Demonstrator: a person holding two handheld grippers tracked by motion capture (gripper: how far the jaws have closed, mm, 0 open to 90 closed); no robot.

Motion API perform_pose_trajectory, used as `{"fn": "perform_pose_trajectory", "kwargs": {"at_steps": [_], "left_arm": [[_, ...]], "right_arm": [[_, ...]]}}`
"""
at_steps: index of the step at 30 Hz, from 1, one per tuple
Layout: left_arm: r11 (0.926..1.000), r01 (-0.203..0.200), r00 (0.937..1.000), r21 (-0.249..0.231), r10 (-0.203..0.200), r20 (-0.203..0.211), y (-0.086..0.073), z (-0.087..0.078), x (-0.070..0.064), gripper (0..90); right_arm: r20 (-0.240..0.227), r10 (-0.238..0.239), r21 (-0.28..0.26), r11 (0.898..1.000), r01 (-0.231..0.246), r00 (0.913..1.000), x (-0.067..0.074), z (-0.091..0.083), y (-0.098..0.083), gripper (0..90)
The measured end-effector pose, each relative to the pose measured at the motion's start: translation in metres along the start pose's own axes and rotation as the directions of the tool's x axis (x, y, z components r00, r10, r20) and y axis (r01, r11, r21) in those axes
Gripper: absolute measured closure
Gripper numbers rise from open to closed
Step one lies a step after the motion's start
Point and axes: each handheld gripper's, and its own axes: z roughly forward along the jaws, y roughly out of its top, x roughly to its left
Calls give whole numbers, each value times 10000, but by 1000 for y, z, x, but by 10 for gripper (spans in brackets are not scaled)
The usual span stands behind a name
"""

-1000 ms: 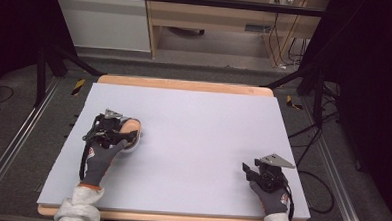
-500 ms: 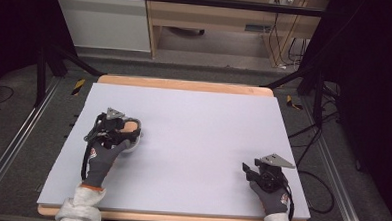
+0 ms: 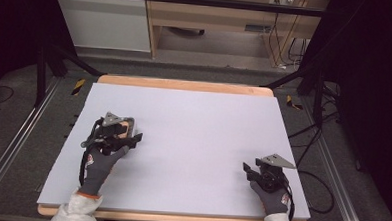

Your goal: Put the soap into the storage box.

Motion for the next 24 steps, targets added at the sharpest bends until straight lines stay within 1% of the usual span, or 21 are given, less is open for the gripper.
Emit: {"fn": "perform_pose_trajectory", "kwargs": {"at_steps": [3, 5, 7, 8, 9, 11, 12, 13, 14, 16, 17, 18, 19, 20, 21, 22, 23, 24], "left_arm": [[9999, -116, 9998, -39, 117, 157, -7, -4, -2, 335], [9998, -188, 9997, -43, 189, 176, -10, -6, -3, 332], [9993, -377, 9988, 49, 376, 307, -20, -9, -6, 325], [9993, -377, 9988, 49, 376, 307, -20, -9, -6, 325], [9988, -481, 9983, 93, 477, 342, -28, -11, -7, 325], [9985, -515, 9981, 197, 508, 336, -35, -14, -7, 322], [9985, -502, 9982, 239, 494, 331, -38, -15, -7, 320], [9985, -502, 9982, 239, 494, 331, -38, -15, -7, 317], [9983, -482, 9985, 339, 473, 269, -45, -16, -5, 314], [9981, -424, 9988, 449, 413, 252, -52, -18, -4, 312], [9977, -448, 9987, 510, 435, 247, -56, -19, -4, 310], [9977, -448, 9987, 510, 435, 247, -56, -19, -4, 308], [9969, -478, 9987, 625, 467, 189, -64, -22, -3, 307], [9966, -515, 9986, 647, 506, 156, -68, -24, -2, 306], [9968, -484, 9987, 644, 474, 178, -72, -25, -1, 305], [9968, -484, 9987, 644, 474, 178, -72, -25, -1, 303], [9966, -426, 9990, 712, 418, 136, -78, -28, 2, 300], [9963, -400, 9992, 765, 393, 112, -81, -30, 4, 299]], "right_arm": [[12, 6, -4, 10000, -6, 10000, 0, 0, 0, 463], [11, 9, -3, 10000, -9, 10000, 0, 0, 0, 461], [29, -10, -2, 10000, 10, 10000, -1, 0, 0, 457], [29, -10, -2, 10000, 10, 10000, -1, 0, 0, 457], [44, 19, 30, 10000, -19, 10000, 0, 0, 0, 455], [60, 19, 19, 10000, -19, 10000, -1, 0, -1, 452], [88, -3, 32, 10000, 2, 10000, -1, 0, -1, 452], [89, 16, 40, 10000, -16, 10000, -2, 0, -1, 451], [104, 85, 70, 9999, -86, 9999, -2, 0, -2, 450], [169, 27, 57, 10000, -28, 9999, -4, 0, -3, 449], [157, 169, 79, 9998, -170, 9997, -3, 0, -3, 447], [187, 108, 56, 9999, -109, 9998, -5, -1, -3, 446], [202, 131, 49, 9999, -132, 9997, -5, -1, -4, 445], [206, 157, 62, 9999, -159, 9997, -6, -1, -5, 444], [192, 199, 87, 9998, -201, 9996, -6, -1, -5, 444], [192, 199, 87, 9998, -201, 9996, -6, -1, -5, 444], [232, 220, 138, 9997, -224, 9995, -7, -1, -7, 439], [261, 260, 195, 9995, -265, 9993, -7, -2, -7, 436]]}}
